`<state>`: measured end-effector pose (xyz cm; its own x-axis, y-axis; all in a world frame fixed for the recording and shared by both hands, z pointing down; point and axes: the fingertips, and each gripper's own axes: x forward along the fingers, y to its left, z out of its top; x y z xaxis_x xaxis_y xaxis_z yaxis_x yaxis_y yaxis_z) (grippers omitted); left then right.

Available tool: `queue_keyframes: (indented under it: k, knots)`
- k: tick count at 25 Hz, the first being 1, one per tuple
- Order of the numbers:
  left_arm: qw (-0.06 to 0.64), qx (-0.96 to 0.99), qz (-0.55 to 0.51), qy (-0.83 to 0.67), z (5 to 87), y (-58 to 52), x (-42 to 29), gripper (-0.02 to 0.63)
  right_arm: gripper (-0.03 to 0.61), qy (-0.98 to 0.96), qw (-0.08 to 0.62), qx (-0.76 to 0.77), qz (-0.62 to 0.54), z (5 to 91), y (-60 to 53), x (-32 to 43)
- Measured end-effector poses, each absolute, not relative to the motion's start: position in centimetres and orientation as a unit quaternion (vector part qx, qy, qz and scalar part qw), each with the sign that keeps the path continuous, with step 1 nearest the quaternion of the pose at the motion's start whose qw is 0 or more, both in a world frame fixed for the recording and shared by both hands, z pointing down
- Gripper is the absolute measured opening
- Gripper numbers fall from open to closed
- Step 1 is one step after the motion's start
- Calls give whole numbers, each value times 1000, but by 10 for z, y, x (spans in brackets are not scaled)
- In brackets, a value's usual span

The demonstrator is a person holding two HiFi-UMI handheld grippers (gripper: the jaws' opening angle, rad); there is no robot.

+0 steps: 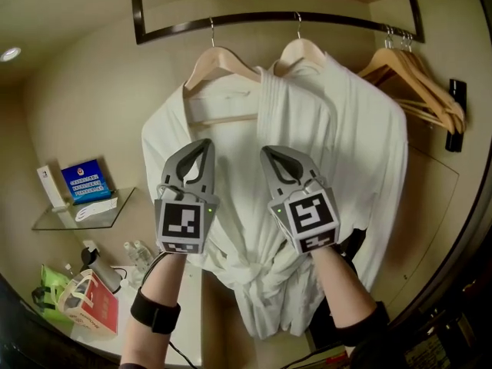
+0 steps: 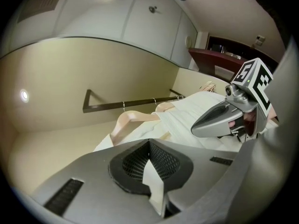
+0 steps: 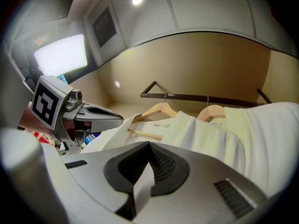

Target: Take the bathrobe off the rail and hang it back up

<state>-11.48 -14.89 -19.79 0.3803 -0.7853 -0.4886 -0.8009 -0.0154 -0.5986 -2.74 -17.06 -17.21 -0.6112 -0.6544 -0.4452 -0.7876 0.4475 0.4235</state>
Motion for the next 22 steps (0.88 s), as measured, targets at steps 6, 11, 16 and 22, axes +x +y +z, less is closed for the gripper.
queue_keyframes:
  k: [6, 11, 16, 22]
  knots:
    - [468, -682, -22, 562, -237, -164, -116, 3, 25, 838, 122, -431, 312, -185, -171, -33]
    - [485, -668, -48, 562, -257, -182, -115, 25, 25, 837, 127, -430, 314, -191, -174, -37]
    - [494, -654, -65, 569, -270, -199, -120, 119, 25, 836, 131, -427, 317, -196, -177, -42]
    - [520, -618, -91, 583, -296, -216, -123, 264, 25, 835, 133, -428, 319, -198, -180, -43]
